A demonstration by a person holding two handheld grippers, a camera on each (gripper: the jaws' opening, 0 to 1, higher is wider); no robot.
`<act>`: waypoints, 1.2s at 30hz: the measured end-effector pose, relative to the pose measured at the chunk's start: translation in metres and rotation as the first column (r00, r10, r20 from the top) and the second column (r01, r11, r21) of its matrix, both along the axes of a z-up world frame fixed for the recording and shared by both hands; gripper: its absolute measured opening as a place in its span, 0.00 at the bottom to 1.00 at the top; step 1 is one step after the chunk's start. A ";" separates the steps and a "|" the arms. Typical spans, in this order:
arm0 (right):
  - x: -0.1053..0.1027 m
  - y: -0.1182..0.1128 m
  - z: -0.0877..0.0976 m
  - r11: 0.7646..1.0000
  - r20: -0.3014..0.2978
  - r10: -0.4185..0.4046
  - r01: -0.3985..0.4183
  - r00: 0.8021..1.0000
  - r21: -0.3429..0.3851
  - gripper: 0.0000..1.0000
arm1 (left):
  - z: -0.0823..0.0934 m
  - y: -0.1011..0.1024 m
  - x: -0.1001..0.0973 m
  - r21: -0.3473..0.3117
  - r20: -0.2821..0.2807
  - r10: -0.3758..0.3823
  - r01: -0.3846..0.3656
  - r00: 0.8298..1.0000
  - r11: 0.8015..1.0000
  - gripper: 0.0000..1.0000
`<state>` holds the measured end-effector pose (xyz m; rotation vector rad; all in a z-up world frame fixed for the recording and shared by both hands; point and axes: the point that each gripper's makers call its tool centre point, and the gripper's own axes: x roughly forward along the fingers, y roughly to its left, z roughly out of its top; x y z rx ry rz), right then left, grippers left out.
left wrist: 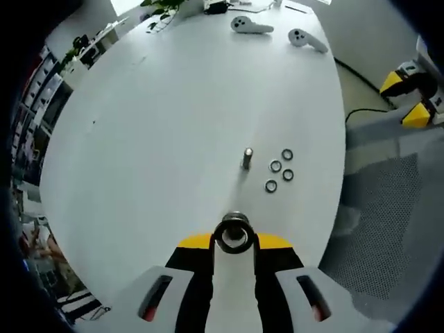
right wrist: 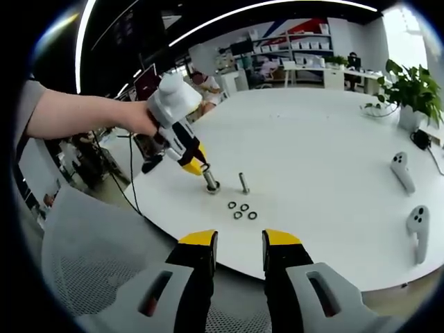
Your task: Place the washer onto the threaded stud by aligning its center hole with the stud, sliding it down to the base, and recovering from edge contact or off-axis alignment until the washer reaches the visible bottom stop.
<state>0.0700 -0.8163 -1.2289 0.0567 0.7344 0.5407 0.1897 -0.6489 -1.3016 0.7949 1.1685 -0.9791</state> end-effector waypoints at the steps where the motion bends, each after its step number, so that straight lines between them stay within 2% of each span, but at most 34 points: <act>1: 0.000 0.000 0.000 1.000 0.001 -0.001 0.001 1.000 0.000 0.28 | -0.002 0.000 0.000 0.009 -0.003 -0.007 0.007 1.000 1.000 0.19; 9: 0.000 0.000 0.000 1.000 0.001 -0.001 0.001 1.000 0.000 0.28 | -0.010 -0.001 0.002 0.037 -0.009 -0.028 0.028 1.000 0.999 0.19; 15: 0.000 0.000 0.000 1.000 -0.001 0.001 -0.001 1.000 -0.003 0.28 | -0.029 0.000 0.002 0.064 -0.026 -0.056 0.057 0.998 0.996 0.19; 23: 0.000 -0.001 0.000 1.000 -0.001 -0.003 0.003 1.000 -0.001 0.28 | -0.044 -0.002 0.002 0.088 -0.045 -0.072 0.076 0.996 0.993 0.19; 36: 0.000 -0.001 0.000 1.000 -0.001 -0.004 0.004 1.000 -0.001 0.28 | -0.054 0.000 0.001 0.098 -0.056 -0.068 0.073 0.996 0.992 0.19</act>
